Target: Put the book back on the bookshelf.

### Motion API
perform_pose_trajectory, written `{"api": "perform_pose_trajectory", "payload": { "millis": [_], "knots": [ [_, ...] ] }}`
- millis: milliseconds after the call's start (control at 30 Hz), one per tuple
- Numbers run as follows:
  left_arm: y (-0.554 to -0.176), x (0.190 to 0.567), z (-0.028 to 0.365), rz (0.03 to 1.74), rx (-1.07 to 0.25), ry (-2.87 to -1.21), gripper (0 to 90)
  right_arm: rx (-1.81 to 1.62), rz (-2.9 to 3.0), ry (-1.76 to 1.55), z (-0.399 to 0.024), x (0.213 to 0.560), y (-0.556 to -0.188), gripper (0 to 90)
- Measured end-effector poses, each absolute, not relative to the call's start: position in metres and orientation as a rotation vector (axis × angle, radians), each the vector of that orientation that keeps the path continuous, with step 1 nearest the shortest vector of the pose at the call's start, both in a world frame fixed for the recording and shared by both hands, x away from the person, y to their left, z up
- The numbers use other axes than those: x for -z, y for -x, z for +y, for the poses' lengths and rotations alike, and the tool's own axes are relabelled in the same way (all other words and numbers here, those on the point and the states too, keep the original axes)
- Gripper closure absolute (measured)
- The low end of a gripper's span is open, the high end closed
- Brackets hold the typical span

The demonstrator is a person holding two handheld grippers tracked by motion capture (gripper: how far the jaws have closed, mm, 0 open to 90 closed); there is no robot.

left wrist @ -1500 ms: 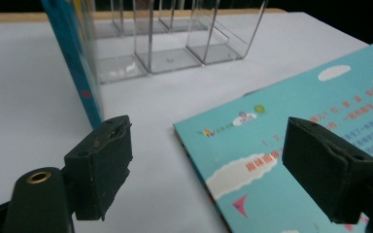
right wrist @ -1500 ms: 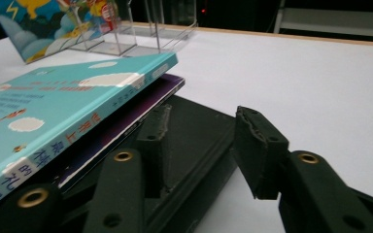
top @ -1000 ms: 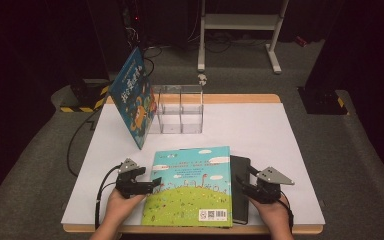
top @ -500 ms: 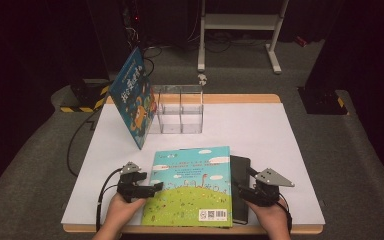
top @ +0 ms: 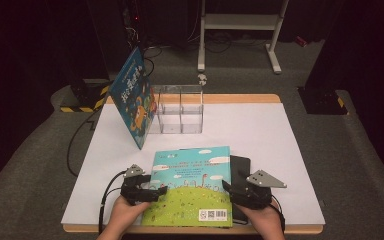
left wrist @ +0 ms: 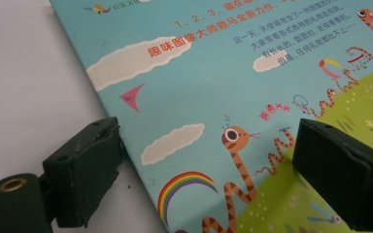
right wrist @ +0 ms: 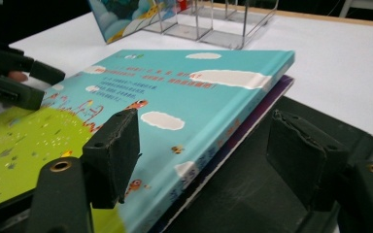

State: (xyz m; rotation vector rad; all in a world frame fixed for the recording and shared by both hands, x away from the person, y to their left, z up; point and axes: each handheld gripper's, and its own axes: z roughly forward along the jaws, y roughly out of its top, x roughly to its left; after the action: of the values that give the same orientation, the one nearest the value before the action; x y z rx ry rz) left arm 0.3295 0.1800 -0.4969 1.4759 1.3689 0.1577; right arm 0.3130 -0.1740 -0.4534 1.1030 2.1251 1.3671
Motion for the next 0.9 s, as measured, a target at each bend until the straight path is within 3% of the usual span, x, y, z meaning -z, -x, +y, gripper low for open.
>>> {"api": "perform_pose_trajectory", "payload": {
  "millis": [500, 900],
  "knots": [
    [-0.327, 0.494, 0.178, 1.326, -0.211, -1.459, 11.8, -1.329, 2.124, -1.135, -0.176, 0.461, -0.309, 29.5],
    [-0.328, 0.491, 0.185, 1.336, -0.145, -1.392, 9.5, -1.337, 2.137, -1.163, -0.180, 0.468, -0.310, 29.9]
  ]
}}
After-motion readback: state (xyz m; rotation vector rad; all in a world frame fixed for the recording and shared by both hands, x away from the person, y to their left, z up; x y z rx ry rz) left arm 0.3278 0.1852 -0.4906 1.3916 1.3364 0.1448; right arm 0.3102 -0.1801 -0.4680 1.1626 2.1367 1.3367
